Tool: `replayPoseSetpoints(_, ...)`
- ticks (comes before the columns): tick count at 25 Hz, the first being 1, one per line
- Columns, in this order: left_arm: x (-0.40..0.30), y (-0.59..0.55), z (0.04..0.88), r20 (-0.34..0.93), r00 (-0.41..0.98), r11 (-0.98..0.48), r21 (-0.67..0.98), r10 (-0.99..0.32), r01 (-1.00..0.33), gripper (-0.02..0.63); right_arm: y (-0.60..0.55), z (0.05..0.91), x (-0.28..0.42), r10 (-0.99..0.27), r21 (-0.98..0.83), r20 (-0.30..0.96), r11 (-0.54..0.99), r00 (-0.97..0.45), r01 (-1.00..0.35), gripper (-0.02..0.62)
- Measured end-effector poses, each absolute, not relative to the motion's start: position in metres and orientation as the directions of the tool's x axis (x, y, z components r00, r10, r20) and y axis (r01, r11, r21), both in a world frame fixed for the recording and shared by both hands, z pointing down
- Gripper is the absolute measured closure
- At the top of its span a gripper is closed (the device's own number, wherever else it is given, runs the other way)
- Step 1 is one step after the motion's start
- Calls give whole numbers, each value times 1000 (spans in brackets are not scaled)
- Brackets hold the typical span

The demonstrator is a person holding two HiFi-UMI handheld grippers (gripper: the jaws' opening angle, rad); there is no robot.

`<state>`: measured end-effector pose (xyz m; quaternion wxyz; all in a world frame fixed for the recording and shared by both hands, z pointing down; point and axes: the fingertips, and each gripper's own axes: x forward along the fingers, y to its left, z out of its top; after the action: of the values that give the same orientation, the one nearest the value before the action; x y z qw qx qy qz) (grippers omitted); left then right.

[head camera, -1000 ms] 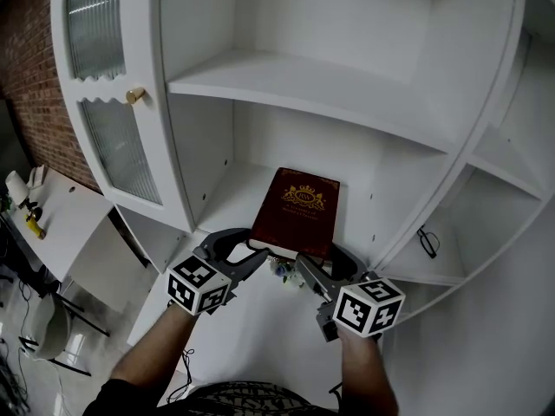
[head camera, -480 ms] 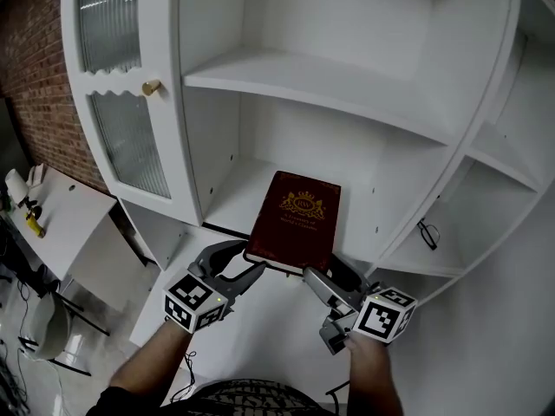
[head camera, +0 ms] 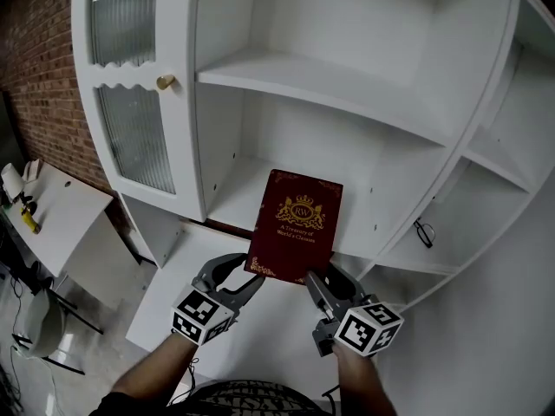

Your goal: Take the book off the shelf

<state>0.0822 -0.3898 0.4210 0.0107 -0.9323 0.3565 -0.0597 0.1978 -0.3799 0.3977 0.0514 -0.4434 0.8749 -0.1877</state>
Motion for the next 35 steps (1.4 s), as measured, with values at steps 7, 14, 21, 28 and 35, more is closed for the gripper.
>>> replayPoseSetpoints(7, 71, -372, 409, 74, 731, -734, -92, -679, -673, 397, -358, 382, 186, -811, -286, 24, 555, -584, -782, 388)
replayPoseSetpoints(14, 45, -342, 388, 48, 732, -729, -151, -680, -668, 397, -328, 365, 161, -810, -281, -46, 573, -585, -770, 390)
replayPoseSetpoints(21, 16, -308, 368, 11, 746, -736, -171, -666, -655, 397, -291, 343, 132, -824, -243, -78, 562, -562, -791, 393)
replayPoseSetpoints(28, -10, -274, 342, -29, 767, -744, -218, -641, -631, 397, -257, 323, 105, -829, -205, -103, 558, -549, -804, 396)
replayPoseSetpoints(35, -31, -239, 323, -83, 777, -744, -241, -624, -623, 397, -219, 303, 85, -837, -149, -145, 546, -528, -825, 399)
